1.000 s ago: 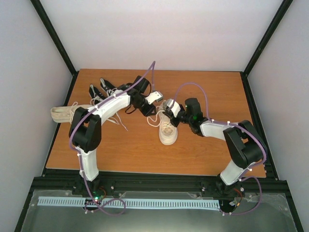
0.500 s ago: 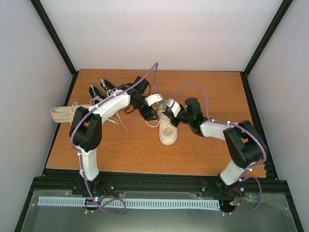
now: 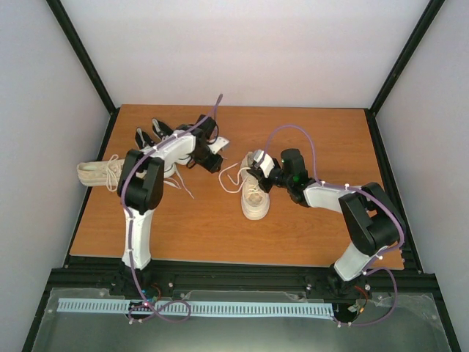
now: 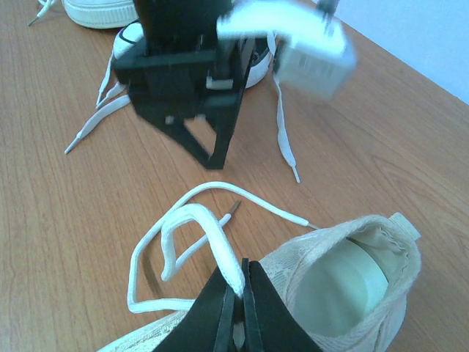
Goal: Tie the shoes
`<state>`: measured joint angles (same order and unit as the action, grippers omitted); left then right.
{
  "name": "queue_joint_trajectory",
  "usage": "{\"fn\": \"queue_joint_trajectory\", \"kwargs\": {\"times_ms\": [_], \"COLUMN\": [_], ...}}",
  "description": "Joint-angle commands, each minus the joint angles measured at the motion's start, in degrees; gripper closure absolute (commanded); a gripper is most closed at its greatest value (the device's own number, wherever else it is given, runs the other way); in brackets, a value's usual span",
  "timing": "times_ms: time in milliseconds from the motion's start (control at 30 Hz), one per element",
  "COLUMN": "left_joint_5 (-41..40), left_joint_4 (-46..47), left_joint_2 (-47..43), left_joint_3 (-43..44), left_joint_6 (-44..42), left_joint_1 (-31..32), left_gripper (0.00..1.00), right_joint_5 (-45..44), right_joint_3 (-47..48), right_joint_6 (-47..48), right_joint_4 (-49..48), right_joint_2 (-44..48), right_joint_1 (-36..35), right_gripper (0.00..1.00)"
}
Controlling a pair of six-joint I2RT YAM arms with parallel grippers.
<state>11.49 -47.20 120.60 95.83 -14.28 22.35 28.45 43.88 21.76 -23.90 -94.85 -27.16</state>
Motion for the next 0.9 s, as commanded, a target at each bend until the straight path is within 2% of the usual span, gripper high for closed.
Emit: {"fn": "queue_joint_trajectory", "kwargs": {"times_ms": [0, 133, 333, 533, 700, 867], "left_joint_5": [-5.22, -4.37, -1.47, -0.64, -6.91, -10.51], "left_joint_4": [-1.01, -0.70, -1.51, -1.92, -1.07, -0.99], "left_joint_2": [3.71, 4.90, 6.15, 4.00, 3.54, 4.82], "left_joint_3": [1.02, 0.68, 0.68, 0.94, 0.36, 0.69], "left_joint_6": [2.72, 2.64, 2.34, 2.82, 1.81, 2.59], "left_joint_1": [2.12, 2.93, 2.96, 3.22, 5.92, 6.21], "left_gripper": [0.52, 0.52, 0.70, 0.66, 0.54, 0.58], "right_joint_5": [0.35, 0.04, -0.18, -0.38, -0.60, -0.59], "right_joint_3": [0.51, 0.51, 0.60, 0.55, 0.59, 0.68], "right_joint_6": [0.17, 0.35, 0.59, 0.74, 0.87, 1.14], "right_joint_4": [-2.31, -1.94, -1.46, -1.24, -1.03, -0.47], "right_joint_2": [0.54, 0.59, 0.74, 0.74, 0.74, 0.81], "right_joint_1": [-0.28, -0.28, -0.34, -0.28, -0.28, -0.26], "right_gripper": [0.97, 0.97, 0.97, 0.97, 0.97, 0.97]}}
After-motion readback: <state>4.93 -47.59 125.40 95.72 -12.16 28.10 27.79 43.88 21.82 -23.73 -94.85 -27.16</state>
